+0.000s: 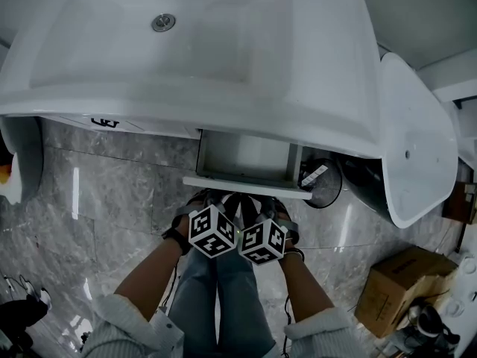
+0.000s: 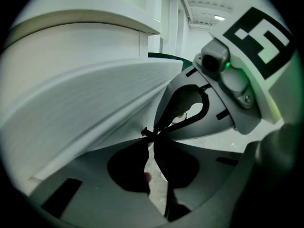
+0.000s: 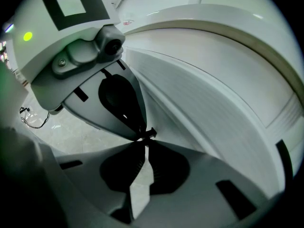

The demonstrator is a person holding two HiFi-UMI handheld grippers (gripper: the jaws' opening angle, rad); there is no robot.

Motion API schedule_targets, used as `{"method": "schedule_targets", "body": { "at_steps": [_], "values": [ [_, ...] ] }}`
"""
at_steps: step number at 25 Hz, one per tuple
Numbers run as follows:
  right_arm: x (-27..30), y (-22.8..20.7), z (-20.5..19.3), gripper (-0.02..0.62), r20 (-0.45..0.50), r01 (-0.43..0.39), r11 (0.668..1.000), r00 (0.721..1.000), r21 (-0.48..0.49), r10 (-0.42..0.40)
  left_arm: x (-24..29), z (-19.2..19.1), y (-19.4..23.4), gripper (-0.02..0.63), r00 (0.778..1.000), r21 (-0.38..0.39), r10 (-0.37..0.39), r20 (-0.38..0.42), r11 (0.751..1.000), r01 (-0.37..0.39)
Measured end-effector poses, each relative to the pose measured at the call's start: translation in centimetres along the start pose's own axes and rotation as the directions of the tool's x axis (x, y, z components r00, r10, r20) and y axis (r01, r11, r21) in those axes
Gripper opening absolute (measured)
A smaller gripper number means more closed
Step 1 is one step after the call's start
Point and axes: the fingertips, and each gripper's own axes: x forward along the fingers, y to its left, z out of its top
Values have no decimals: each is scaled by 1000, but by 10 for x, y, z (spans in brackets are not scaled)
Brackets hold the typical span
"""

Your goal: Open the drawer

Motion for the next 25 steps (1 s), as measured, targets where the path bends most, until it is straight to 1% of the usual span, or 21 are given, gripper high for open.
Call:
{"method": "schedule_targets", "body": {
  "at_steps": [9,11,16,19,21,25],
  "values": [
    [1,5,-5,28,14,2,999,1000,48,-2,2,-6,-5,43,1000,-35,3,11,999,-3],
    [3,5,-8,28,17,2,997,1000,72,-3,4,-8,-5,44,1000,-61,10,7,998,-10],
    [8,6,-14,21,19,6,989,1000,148,-9,10,-15,-4,52,1000,-161,26,-14,987,-28],
    [9,11,-15,11,32,-8,988,999,151,4,11,-19,-3,54,999,-214,35,1,976,-34],
    [10,13,-15,11,37,-13,990,999,142,8,11,-19,-3,54,999,-210,44,3,977,-42],
    [12,12,-18,11,34,-19,988,999,154,14,12,-19,-3,54,999,-203,49,1,978,-47]
  ]
}}
